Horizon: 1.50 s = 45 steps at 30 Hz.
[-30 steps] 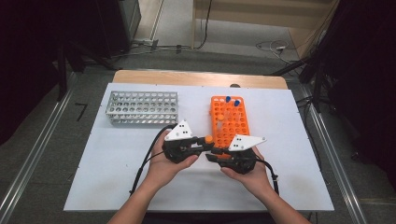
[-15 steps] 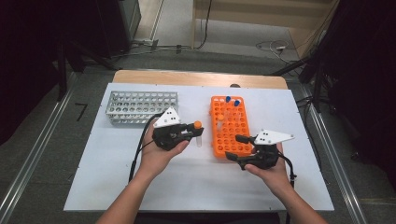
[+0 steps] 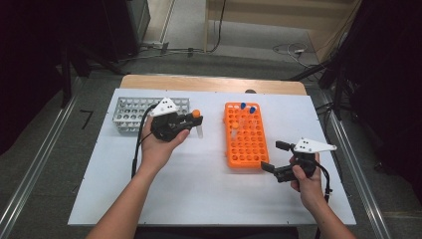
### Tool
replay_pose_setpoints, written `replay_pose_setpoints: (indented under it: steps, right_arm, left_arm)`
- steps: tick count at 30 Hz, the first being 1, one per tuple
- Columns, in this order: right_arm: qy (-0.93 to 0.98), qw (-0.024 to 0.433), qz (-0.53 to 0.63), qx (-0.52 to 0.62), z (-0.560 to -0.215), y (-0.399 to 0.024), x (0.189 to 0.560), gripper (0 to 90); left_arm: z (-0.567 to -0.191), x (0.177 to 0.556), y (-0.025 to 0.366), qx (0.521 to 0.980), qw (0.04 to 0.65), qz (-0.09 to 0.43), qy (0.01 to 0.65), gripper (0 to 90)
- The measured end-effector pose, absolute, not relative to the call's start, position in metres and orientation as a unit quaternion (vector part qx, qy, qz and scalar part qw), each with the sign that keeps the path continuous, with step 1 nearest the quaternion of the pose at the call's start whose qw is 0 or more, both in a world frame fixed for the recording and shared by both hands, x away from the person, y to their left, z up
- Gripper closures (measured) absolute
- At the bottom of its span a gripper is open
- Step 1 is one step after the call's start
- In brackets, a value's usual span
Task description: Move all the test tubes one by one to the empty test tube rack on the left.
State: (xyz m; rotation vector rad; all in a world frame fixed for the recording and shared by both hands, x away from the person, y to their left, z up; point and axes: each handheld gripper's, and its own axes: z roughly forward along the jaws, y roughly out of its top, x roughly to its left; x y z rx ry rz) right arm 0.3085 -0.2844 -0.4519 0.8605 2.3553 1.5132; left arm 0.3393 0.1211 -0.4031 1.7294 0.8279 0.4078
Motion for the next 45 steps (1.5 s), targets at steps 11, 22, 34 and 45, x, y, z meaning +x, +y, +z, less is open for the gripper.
replay_pose_setpoints:
  steps: [11,22,34,45]
  right_arm:
    - [0.801,0.108,0.51,0.294,-0.458,-0.29,0.309,0.0]
    - [0.8,0.109,0.508,0.3,-0.461,-0.292,0.309,0.0]
    - [0.803,0.103,0.504,0.302,-0.464,-0.291,0.31,0.0]
    - [0.802,0.103,0.504,0.303,-0.465,-0.293,0.31,0.0]
  left_arm:
    - [-0.393,0.374,0.142,0.716,0.544,0.211,0.382,74.3]
    - [-0.395,0.41,0.163,0.68,0.542,0.243,0.43,74.3]
    - [-0.402,0.443,0.159,0.667,0.526,0.268,0.455,74.2]
    - [-0.42,0.452,0.148,0.696,0.482,0.262,0.463,74.1]
